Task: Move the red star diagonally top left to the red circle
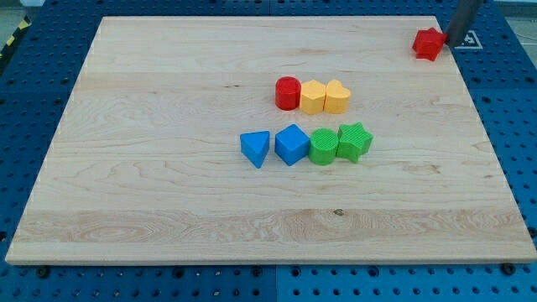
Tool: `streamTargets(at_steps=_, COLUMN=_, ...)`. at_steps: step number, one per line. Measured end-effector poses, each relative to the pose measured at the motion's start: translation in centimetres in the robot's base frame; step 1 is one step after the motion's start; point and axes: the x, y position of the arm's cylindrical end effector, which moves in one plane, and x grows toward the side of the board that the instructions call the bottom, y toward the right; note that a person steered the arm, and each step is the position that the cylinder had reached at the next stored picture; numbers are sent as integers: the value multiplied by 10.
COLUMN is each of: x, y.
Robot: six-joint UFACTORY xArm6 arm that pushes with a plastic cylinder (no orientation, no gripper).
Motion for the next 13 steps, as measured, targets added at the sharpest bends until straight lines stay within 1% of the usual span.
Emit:
streamTargets(at_steps=2, x=0, y=-43)
streamTargets(at_steps=3, x=14, y=-43)
streamTargets(at_steps=4, x=17, y=-49)
streamTargets(at_steps=5, x=17, y=-71)
streamTargets(at_steps=6, x=20, y=-72)
streamTargets(at_steps=7, x=20, y=-48)
streamTargets(at_steps=8, x=38, y=-48)
streamTargets(at_steps=9, x=40, y=-78)
streamTargets(at_steps=10, x=39, y=-96)
streamTargets(at_steps=11, x=41, y=-102)
streamTargets(at_steps=12, x=58, y=-102)
streamTargets(at_steps=13, x=62, y=-104)
